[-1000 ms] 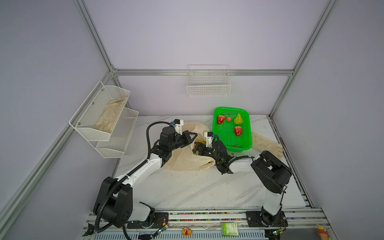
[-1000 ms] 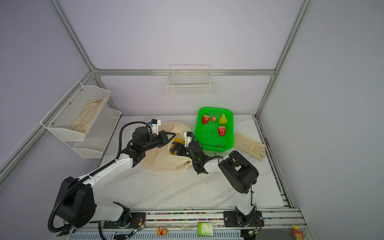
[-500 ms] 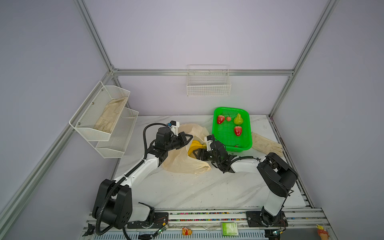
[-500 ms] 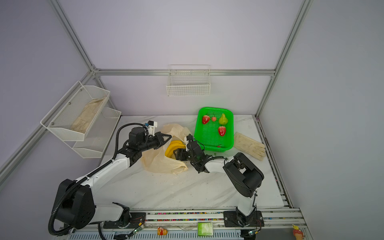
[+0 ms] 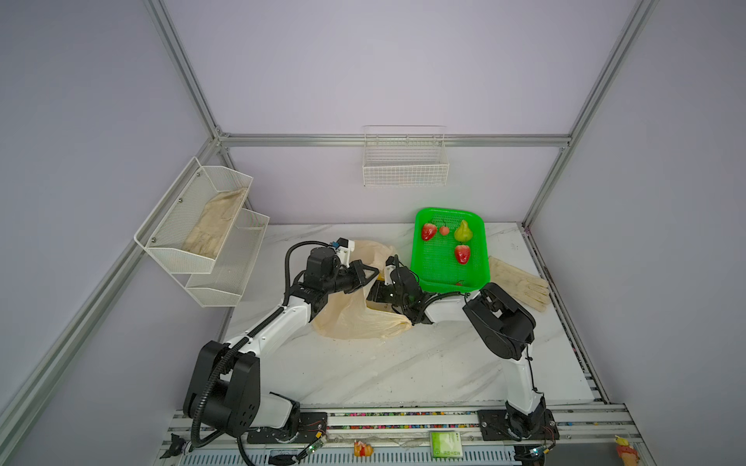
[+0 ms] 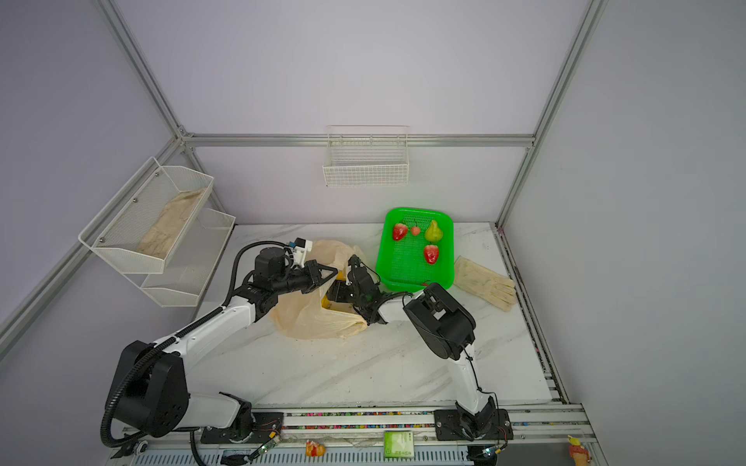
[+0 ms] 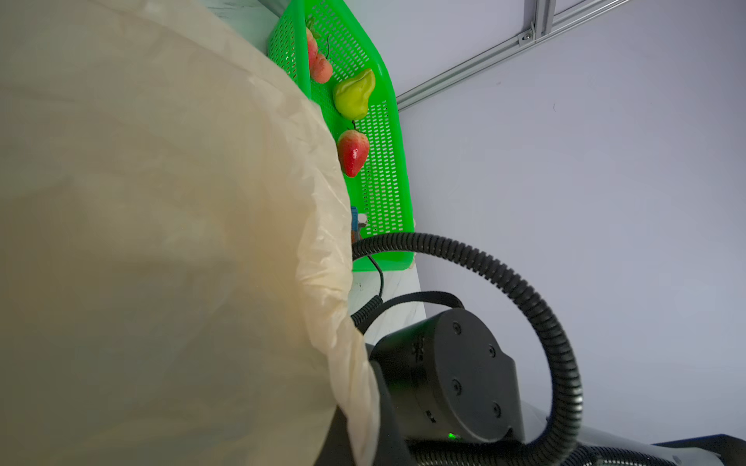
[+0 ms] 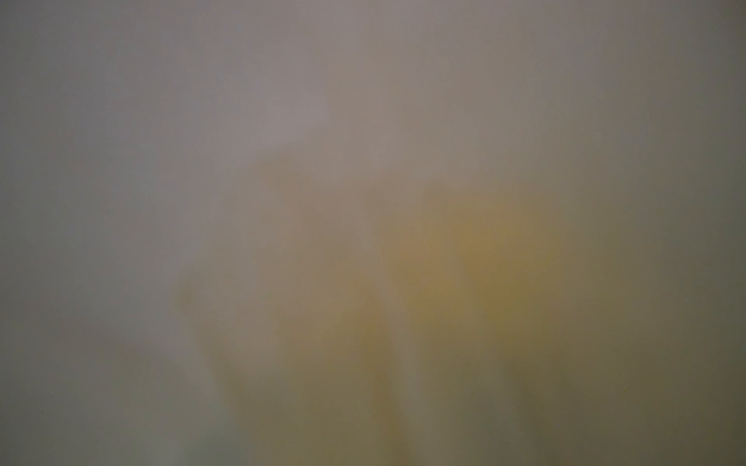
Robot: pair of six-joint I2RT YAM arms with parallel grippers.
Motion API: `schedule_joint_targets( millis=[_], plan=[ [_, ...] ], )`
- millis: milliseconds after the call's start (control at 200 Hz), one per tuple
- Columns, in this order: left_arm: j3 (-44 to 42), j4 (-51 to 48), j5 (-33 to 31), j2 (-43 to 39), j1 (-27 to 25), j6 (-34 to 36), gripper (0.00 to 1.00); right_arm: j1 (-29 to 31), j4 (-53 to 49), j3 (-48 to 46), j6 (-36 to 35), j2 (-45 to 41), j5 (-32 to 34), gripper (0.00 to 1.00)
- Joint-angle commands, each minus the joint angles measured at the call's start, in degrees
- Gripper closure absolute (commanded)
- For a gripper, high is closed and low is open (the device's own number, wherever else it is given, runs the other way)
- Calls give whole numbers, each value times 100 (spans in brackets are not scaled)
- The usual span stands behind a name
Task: Place the fake fruits into the plastic bag and tie a complex knot
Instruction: 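Open the right gripper and withdraw it from the bag toward the basket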
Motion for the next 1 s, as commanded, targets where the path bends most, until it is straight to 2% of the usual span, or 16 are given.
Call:
schedule_joint_targets(
  millis=[0,100,235,390,515,600,735,880,995],
  plan=[
    [283,111,283,-5,-26,-13,100,100,754,392,186,211,-394,33],
    [380,95,323,231,-27,46,100,100,945,470,193,294,-590,34],
    [616,-88,375,314,-13,128,100,99,672,62,-228,-144,-470,35],
    [651,-268,203,210,64,324,100,100,-1215,-235,-1553,-902,488,26],
    [688,-397,94,131,232,415,100,99,-2308,-478,-2178,-1483,1071,19],
    [713,-486,3,99,333,495,100,100,-2965,-560,-2523,-1831,1261,18],
    [877,-885,-177,103,444,780,100,100,-3616,-657,-2878,-2363,1192,18],
    [1122,-1354,-198,94,496,1194,100,100,-4024,-686,-2932,-2795,1258,21],
    [1237,-1620,-314,100,534,1340,100,76,-4290,-721,-3274,-3136,655,24]
  ],
)
